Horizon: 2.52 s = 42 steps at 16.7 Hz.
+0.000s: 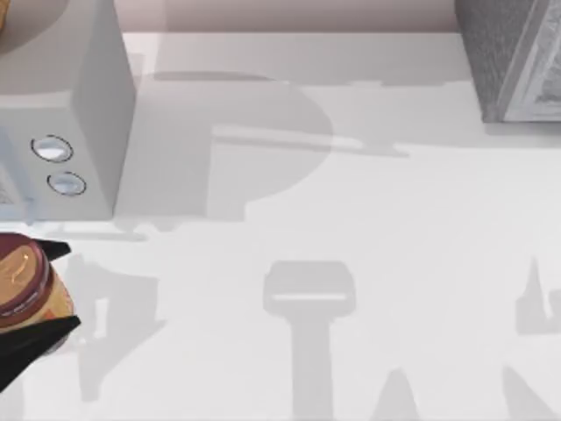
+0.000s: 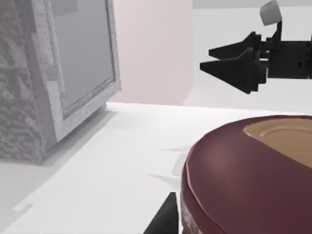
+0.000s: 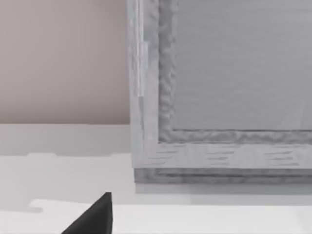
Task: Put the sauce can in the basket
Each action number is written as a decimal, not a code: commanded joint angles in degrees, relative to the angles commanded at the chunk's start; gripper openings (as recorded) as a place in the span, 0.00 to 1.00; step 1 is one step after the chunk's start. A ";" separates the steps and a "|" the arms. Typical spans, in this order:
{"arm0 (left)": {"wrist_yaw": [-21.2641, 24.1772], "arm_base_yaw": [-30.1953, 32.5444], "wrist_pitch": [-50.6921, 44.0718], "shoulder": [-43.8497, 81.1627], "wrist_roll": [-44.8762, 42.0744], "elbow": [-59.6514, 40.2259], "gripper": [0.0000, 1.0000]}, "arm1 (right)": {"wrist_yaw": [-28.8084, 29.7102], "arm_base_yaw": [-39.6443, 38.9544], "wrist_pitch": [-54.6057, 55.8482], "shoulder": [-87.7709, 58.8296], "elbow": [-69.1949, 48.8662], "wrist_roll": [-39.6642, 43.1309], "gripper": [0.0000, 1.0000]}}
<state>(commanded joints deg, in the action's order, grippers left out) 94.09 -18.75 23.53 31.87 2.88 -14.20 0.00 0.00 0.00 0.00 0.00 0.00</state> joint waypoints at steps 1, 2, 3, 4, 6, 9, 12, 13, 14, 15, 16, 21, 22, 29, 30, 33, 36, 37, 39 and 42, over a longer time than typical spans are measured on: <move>-0.02 -0.46 -1.11 2.53 -0.16 -2.62 0.00 | 0.00 0.00 0.00 0.00 0.00 0.00 1.00; -0.01 -1.01 -2.27 5.31 -0.43 -5.71 0.00 | 0.00 0.00 0.00 0.00 0.00 0.00 1.00; 0.04 -1.65 -3.48 8.31 -0.79 -9.22 0.00 | 0.00 0.00 0.00 0.00 0.00 0.00 1.00; 0.15 -2.34 -4.70 11.50 -1.26 -13.10 0.00 | 0.00 0.00 0.00 0.00 0.00 0.00 1.00; 0.47 -3.86 -7.24 18.41 -2.38 -21.78 0.00 | 0.00 0.00 0.00 0.00 0.00 0.00 1.00; 0.58 -6.22 -11.59 29.77 -4.36 -36.39 0.00 | 0.00 0.00 0.00 0.00 0.00 0.00 1.00; -0.16 -8.36 -16.59 41.72 -6.46 -51.82 0.00 | 0.00 0.00 0.00 0.00 0.00 0.00 1.00; -0.66 -9.00 -18.38 45.67 -7.14 -56.93 0.00 | 0.00 0.00 0.00 0.00 0.00 0.00 1.00; -1.28 -9.60 -20.20 49.59 -7.79 -61.96 0.00 | 0.00 0.00 0.00 0.00 0.00 0.00 1.00; -2.01 -10.18 -22.06 53.47 -8.43 -66.92 0.00 | 0.00 0.00 0.00 0.00 0.00 0.00 1.00; -2.84 -10.74 -23.95 57.28 -9.05 -71.78 0.00 | 0.00 0.00 0.00 0.00 0.00 0.00 1.00; -7.57 -12.98 -32.75 74.10 -11.71 -93.16 0.00 | 0.00 0.00 0.00 0.00 0.00 0.00 1.00; -8.34 -13.34 -34.15 76.74 -12.13 -96.51 0.00 | 0.00 0.00 0.00 0.00 0.00 0.00 1.00; -10.58 -14.76 -38.51 85.41 -13.50 -107.54 0.00 | 0.00 0.00 0.00 0.00 0.00 0.00 1.00; -10.58 -14.76 -38.51 85.41 -13.50 -107.54 0.00 | 0.00 0.00 0.00 0.00 0.00 0.00 1.00; -10.56 -14.44 -38.39 85.30 -13.59 -107.17 0.00 | 0.00 0.00 0.00 0.00 0.00 0.00 1.00; -11.50 -13.38 -36.81 85.33 -12.87 -106.35 0.00 | 0.00 0.00 0.00 0.00 0.00 0.00 1.00; -12.05 -12.88 -35.94 85.42 -12.47 -105.96 0.00 | 0.00 0.00 0.00 0.00 0.00 0.00 1.00; -13.23 -12.04 -34.29 85.55 -11.71 -105.21 0.00 | 0.00 0.00 0.00 0.00 0.00 0.00 1.00; -14.58 -10.37 -31.81 85.75 -10.57 -104.06 0.00 | 0.00 0.00 0.00 0.00 0.00 0.00 1.00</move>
<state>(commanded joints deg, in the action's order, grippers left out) 79.51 -29.13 -8.28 117.62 -7.69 -118.26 0.00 0.00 0.00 0.00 0.00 0.00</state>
